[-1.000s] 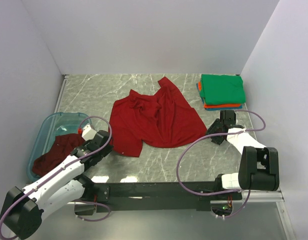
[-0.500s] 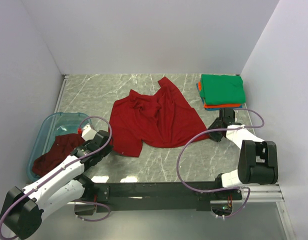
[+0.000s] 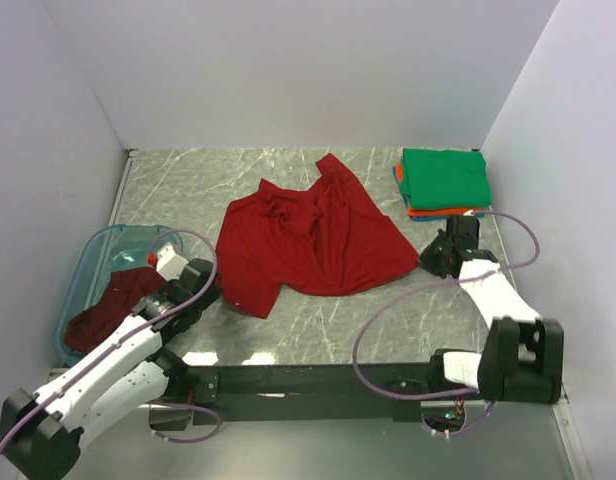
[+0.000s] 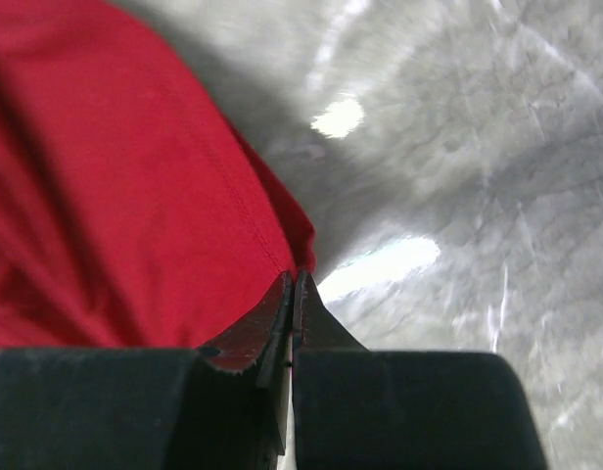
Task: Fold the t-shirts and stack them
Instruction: Flatten the tshirt out
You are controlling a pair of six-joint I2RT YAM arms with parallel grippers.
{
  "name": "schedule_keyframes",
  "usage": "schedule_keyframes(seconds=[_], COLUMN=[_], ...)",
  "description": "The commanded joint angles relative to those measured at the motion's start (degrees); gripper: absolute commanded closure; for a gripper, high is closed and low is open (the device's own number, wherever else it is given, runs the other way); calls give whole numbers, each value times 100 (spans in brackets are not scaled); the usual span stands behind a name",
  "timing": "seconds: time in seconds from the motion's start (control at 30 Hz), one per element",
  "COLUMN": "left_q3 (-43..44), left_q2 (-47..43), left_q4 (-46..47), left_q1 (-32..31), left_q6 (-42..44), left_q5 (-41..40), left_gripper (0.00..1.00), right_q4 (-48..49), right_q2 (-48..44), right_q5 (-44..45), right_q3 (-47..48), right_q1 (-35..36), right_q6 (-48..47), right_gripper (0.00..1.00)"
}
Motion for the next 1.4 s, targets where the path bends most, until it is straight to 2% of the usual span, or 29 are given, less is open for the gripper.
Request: schedule_keyframes(seconds=[0.0, 0.27, 0.4, 0.47, 0.5, 0.57, 0.63, 0.8, 0.97, 1.17, 1.27, 1.37], left_q3=[751, 2316, 3728, 4249, 4704, 5085, 5586, 7235, 8573, 9892, 10044, 9755], left_q2=[-359, -851, -966, -966, -992, -1019, -1037, -677, -299, 386, 510, 580], left_q4=[58, 427, 586, 481, 542, 726, 1085, 824, 595, 402, 524, 691], left_q1=[26, 26, 26, 26, 26, 26, 26, 26, 96, 728, 1272, 1423], left_q6=[324, 1615, 2379, 2469, 2652, 2846, 3277, 3637, 3709, 3674, 3612, 3638], left_q5=[-401, -630, -674, -683, -535, -254, 394, 1302, 2331, 3120, 3220, 3071], left_gripper=[99, 99, 99, 99, 99, 99, 99, 99, 99, 99, 99, 99], right_q4=[-318, -1118, -1601, -1751, -1891, -2050, -2305, -2971, -3149, -3544, -3458, -3317], right_q2=[-932, -2321, -2682, -2875, -2928, -3095, -3201, -3482, -3808, -3597, -3544, -3492], right_q5=[-85, -24, 73, 161, 257, 284, 363, 644, 846, 1206, 1277, 1339], right_q3=[388, 1784, 2777, 3366, 3559, 4139, 4709, 5887, 6601, 7761, 7868, 7719], right_q1=[16, 8, 8, 8, 8, 8, 8, 16, 16, 95, 192, 236], right_q6=[-222, -389, -407, -424, -424, -512, -599, -705, -793, -960, -978, -1039], right_gripper=[100, 100, 100, 100, 100, 100, 100, 100, 100, 100, 100, 100])
